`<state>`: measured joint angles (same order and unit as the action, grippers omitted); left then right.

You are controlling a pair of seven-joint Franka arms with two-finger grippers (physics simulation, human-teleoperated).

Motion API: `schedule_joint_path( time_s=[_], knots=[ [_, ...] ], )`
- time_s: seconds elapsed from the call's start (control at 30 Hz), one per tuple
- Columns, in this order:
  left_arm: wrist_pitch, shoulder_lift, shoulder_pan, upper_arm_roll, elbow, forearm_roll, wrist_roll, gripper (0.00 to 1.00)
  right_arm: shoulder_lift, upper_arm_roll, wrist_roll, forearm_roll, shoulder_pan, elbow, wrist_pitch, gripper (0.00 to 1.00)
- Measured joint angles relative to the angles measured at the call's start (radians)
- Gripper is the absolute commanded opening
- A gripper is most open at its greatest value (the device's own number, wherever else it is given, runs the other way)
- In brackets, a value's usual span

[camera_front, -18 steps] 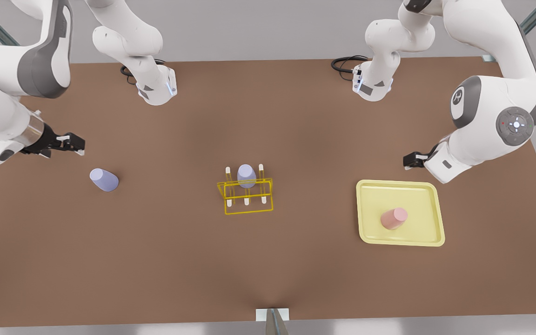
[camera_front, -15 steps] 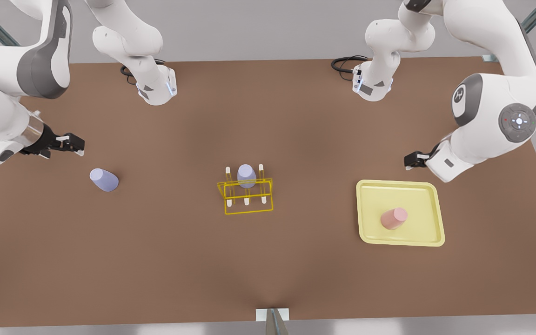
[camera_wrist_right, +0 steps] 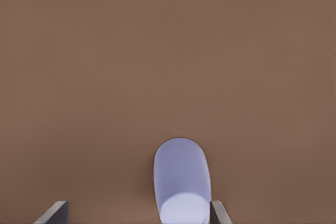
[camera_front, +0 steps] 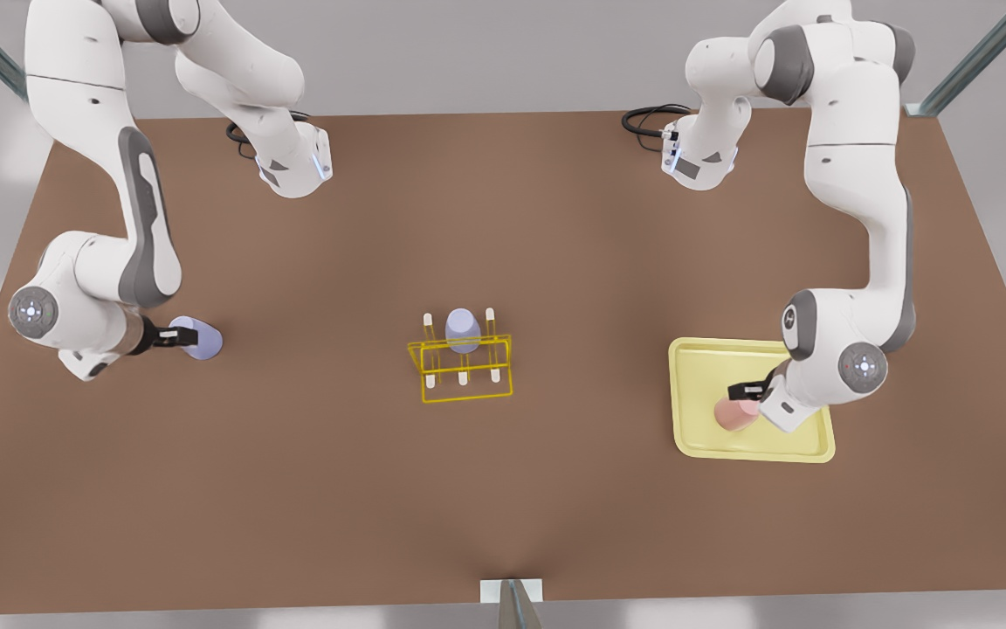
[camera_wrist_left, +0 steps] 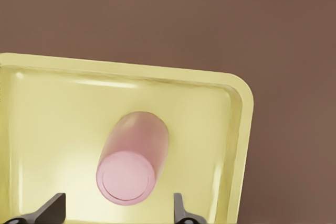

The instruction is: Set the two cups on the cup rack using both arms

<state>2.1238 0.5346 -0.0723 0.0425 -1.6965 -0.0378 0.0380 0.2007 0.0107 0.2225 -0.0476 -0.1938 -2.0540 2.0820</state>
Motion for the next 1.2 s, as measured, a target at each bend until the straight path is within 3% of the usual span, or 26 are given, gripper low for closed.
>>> schedule_joint_path(
  time_s=[0.37, 0.83, 0.9, 1.2],
  knots=[
    [0.202, 0.073, 0.002, 0.0, -0.076, 0.0, 0.001, 1.0, -0.05, 0.005, 0.068, -0.018, -0.055, -0.209, 0.246, 1.0],
    [0.257, 0.098, 0.002, -0.001, -0.082, 0.0, 0.0, 0.96, 0.005, 0.006, 0.113, -0.022, -0.092, -0.318, 0.396, 1.0],
    [0.26, 0.097, 0.002, -0.001, -0.083, 0.001, 0.002, 0.85, 0.024, 0.009, 0.118, -0.022, -0.092, -0.32, 0.411, 1.0],
    [0.266, 0.09, 0.015, -0.002, -0.081, 0.01, 0.01, 0.81, 0.059, 0.012, 0.136, -0.022, -0.091, -0.321, 0.452, 1.0]
  ],
)
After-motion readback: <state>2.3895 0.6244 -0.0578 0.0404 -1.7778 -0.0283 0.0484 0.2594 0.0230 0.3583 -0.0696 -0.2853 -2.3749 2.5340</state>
